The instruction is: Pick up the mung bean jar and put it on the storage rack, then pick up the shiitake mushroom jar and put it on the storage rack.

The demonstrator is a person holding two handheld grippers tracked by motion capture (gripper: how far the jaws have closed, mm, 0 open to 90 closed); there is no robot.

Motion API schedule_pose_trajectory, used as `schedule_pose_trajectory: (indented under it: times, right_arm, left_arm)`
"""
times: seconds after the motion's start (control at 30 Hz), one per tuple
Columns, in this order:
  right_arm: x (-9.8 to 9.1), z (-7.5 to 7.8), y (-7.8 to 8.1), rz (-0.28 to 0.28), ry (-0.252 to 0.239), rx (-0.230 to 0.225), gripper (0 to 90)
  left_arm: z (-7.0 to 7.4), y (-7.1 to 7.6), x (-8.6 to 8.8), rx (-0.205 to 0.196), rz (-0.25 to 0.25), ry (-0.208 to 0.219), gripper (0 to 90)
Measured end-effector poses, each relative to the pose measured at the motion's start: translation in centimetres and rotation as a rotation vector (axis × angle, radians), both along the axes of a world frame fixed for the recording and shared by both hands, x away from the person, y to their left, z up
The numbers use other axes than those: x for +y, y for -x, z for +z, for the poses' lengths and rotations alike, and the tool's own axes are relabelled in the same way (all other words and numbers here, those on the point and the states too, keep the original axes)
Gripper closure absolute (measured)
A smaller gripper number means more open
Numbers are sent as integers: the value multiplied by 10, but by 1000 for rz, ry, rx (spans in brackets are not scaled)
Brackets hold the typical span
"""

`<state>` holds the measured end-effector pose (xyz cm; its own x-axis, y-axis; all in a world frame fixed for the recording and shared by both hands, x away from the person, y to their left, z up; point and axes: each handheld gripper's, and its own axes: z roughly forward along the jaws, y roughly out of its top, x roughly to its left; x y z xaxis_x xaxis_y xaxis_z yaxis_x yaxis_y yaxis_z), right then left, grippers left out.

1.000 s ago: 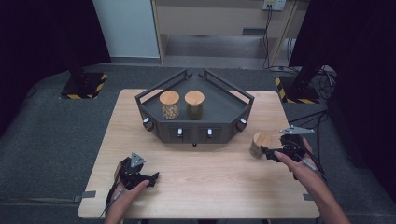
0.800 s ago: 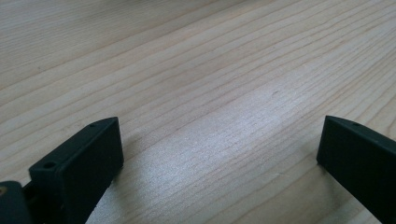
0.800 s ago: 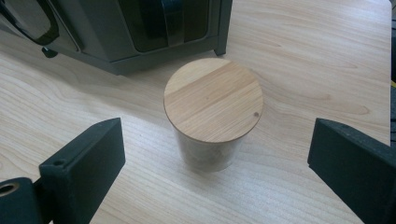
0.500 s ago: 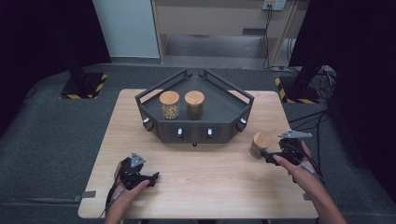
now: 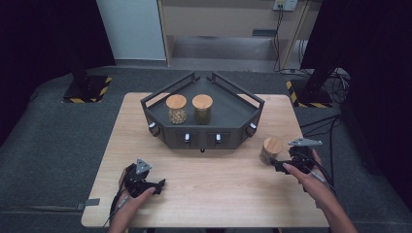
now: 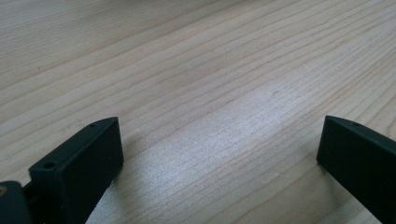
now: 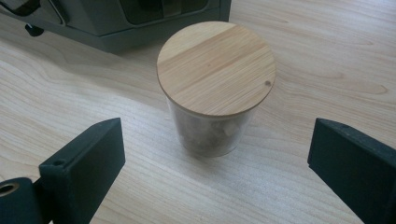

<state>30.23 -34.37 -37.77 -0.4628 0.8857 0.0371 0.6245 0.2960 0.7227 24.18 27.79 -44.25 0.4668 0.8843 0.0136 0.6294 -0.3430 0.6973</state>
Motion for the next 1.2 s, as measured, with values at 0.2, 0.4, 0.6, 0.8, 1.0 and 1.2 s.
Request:
schedule_pose_trajectory:
  times: [0.2,0.4,0.6,0.8,1.0,1.2]
  right_arm:
    - [1,-6,-1,-9,1,17,40]
    - [3,-9,-1,-6,9,21,40]
    - [4,-12,-2,-8,11,26,40]
    - [5,-15,-6,-12,20,32,41]
    - [8,-17,-11,-12,31,40,41]
    - [12,-21,-17,-16,39,45,41]
  left_arm:
    - [0,0,0,0,0,0,0]
    - [0,0,0,0,0,0,0]
    - [0,0,0,0,0,0,0]
    - [0,0,0,0,0,0,0]
    - [0,0,0,0,0,0,0]
    - [0,0,0,0,0,0,0]
